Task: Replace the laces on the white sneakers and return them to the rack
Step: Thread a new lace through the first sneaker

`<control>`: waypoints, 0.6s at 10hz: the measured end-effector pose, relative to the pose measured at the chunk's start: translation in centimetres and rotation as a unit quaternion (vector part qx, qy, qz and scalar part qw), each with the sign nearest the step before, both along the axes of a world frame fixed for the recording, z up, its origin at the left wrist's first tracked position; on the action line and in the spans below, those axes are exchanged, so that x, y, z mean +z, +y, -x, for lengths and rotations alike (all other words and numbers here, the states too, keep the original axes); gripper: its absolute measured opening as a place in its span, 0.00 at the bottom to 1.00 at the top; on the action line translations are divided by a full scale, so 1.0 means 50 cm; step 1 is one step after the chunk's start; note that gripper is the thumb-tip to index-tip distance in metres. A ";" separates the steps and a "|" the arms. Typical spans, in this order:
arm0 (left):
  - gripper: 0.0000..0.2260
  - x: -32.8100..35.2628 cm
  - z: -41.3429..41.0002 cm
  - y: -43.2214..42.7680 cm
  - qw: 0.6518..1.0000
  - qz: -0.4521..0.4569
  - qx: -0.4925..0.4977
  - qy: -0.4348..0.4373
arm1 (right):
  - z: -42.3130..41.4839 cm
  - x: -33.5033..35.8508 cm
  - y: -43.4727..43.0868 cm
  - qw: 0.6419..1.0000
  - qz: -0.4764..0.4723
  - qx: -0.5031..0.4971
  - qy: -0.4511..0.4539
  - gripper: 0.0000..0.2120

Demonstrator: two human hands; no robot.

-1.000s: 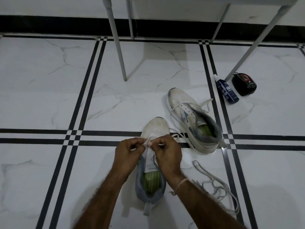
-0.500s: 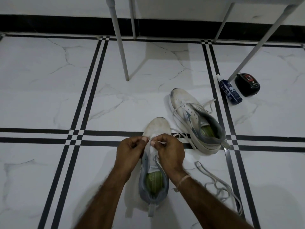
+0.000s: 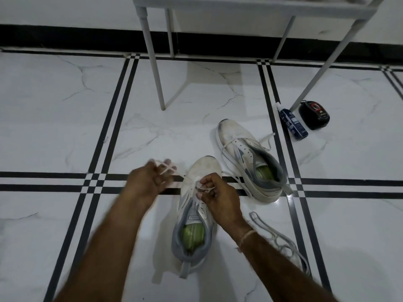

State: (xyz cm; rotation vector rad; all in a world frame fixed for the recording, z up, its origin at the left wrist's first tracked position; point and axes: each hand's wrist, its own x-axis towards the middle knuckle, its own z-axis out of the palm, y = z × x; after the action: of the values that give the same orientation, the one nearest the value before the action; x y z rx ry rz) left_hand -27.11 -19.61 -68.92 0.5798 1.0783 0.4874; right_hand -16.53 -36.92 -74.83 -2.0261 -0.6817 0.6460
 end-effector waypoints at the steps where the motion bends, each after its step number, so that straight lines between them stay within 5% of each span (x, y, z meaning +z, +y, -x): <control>1: 0.12 0.039 0.032 0.067 0.990 -0.024 0.123 -0.065 | -0.002 0.004 0.003 1.000 0.012 0.012 -0.004 0.13; 2: 0.03 0.014 0.030 0.008 0.867 -0.401 -0.178 0.235 | -0.003 0.006 0.006 0.999 0.018 0.021 -0.019 0.12; 3: 0.11 -0.063 0.018 -0.059 0.724 -0.523 -0.371 0.254 | -0.006 0.001 0.009 0.999 0.019 0.026 -0.020 0.12; 4: 0.16 -0.091 0.011 -0.057 0.762 -0.510 -0.327 0.228 | -0.009 0.003 0.006 0.999 0.020 0.029 -0.018 0.12; 5: 0.10 -0.040 -0.008 -0.012 0.995 -0.094 0.002 -0.035 | -0.010 0.004 0.003 0.999 0.009 0.034 -0.006 0.12; 6: 0.11 0.011 -0.006 0.028 0.992 -0.032 0.109 -0.054 | -0.009 -0.002 0.003 1.000 0.004 0.023 -0.005 0.13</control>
State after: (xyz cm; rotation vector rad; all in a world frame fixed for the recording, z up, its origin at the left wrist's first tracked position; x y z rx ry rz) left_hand -26.83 -18.20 -68.38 0.4879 1.0308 0.7382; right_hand -16.06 -36.75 -74.92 -2.0279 -0.7347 0.6667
